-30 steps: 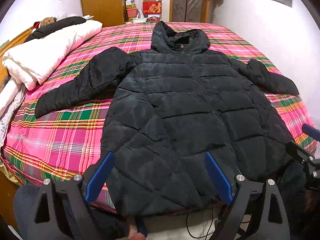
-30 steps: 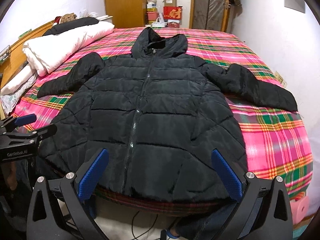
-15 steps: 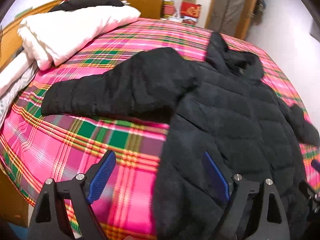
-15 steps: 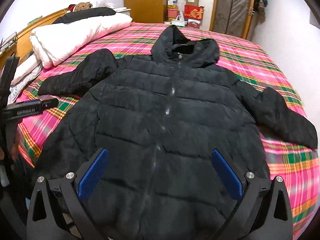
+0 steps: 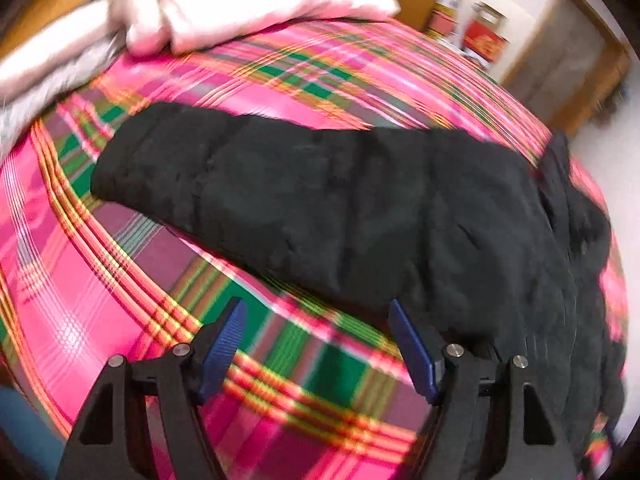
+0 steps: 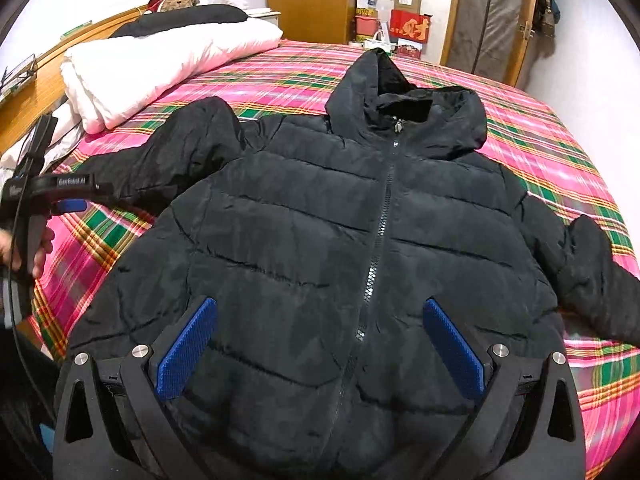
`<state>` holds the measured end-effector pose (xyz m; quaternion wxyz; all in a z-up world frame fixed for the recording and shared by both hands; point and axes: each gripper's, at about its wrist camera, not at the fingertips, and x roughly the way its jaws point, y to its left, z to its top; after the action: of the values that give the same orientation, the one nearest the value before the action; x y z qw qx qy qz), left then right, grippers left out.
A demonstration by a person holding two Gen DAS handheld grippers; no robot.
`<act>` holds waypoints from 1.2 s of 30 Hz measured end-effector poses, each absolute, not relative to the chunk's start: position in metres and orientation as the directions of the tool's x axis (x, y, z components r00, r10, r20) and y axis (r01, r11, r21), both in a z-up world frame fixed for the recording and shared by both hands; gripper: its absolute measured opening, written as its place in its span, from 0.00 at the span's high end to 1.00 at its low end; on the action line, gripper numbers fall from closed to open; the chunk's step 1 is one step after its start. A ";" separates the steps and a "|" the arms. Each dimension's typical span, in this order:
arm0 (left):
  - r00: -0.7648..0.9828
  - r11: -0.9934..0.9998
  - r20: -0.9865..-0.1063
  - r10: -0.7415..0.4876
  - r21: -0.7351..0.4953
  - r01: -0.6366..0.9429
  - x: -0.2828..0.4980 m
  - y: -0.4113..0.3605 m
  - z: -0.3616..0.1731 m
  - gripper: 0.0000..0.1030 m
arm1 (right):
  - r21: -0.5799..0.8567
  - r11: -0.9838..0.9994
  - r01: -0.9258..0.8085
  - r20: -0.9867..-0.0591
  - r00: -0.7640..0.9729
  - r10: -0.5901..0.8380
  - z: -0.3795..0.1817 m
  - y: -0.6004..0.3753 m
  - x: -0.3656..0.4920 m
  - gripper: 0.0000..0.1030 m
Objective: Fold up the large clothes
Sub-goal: 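Grasp the jacket sleeve nearest the left tool with the left tool, then lift the sleeve and fold it across the jacket body, open left tool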
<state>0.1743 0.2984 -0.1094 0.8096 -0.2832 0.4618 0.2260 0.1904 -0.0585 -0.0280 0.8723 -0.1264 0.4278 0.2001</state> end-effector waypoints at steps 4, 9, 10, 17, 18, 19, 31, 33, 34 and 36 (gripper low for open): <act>0.450 0.650 -0.887 0.104 -0.282 -0.706 0.176 0.328 -0.127 0.29 | -0.051 0.893 -0.446 -0.806 0.546 0.227 -0.036 -0.060 0.197 0.01; 0.453 0.556 -0.887 0.089 -0.334 -0.762 0.178 0.350 -0.147 0.29 | -0.059 0.902 -0.427 -0.814 0.543 0.204 -0.043 -0.068 0.205 0.01; 0.460 0.556 -0.882 0.104 -0.332 -0.762 0.181 0.352 -0.147 0.29 | -0.061 0.904 -0.423 -0.815 0.544 0.200 -0.044 -0.070 0.206 0.01; 0.456 0.586 -0.868 0.197 -0.269 -0.764 0.205 0.364 -0.147 0.67 | -0.077 0.916 -0.393 -0.819 0.549 0.167 -0.043 -0.084 0.205 0.01; 0.470 0.581 -0.861 0.193 -0.285 -0.762 0.203 0.366 -0.144 0.73 | -0.076 0.919 -0.387 -0.817 0.553 0.165 -0.042 -0.087 0.204 0.01; 0.485 0.574 -0.853 0.191 -0.304 -0.760 0.202 0.367 -0.139 0.82 | -0.071 0.921 -0.382 -0.815 0.555 0.167 -0.041 -0.089 0.203 0.01; 0.775 0.790 -0.605 0.184 -0.379 -0.483 0.193 0.298 0.006 0.90 | -0.052 0.934 -0.355 -0.788 0.589 0.180 -0.017 -0.115 0.190 0.01; 0.813 0.819 -0.564 0.146 -0.391 -0.419 0.197 0.280 0.031 0.90 | -0.059 0.938 -0.341 -0.782 0.600 0.169 -0.013 -0.123 0.190 0.01; 0.830 0.835 -0.543 0.123 -0.396 -0.383 0.197 0.270 0.043 0.90 | -0.060 0.941 -0.334 -0.779 0.605 0.165 -0.011 -0.126 0.190 0.01; 0.858 0.868 -0.508 0.077 -0.389 -0.308 0.201 0.246 0.066 0.90 | -0.059 0.946 -0.319 -0.775 0.611 0.158 -0.009 -0.136 0.190 0.01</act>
<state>0.2012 0.2457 0.0660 0.9347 -0.2352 0.2457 0.1029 0.1905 -0.1355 -0.0095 0.8925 -0.0959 0.4201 0.1335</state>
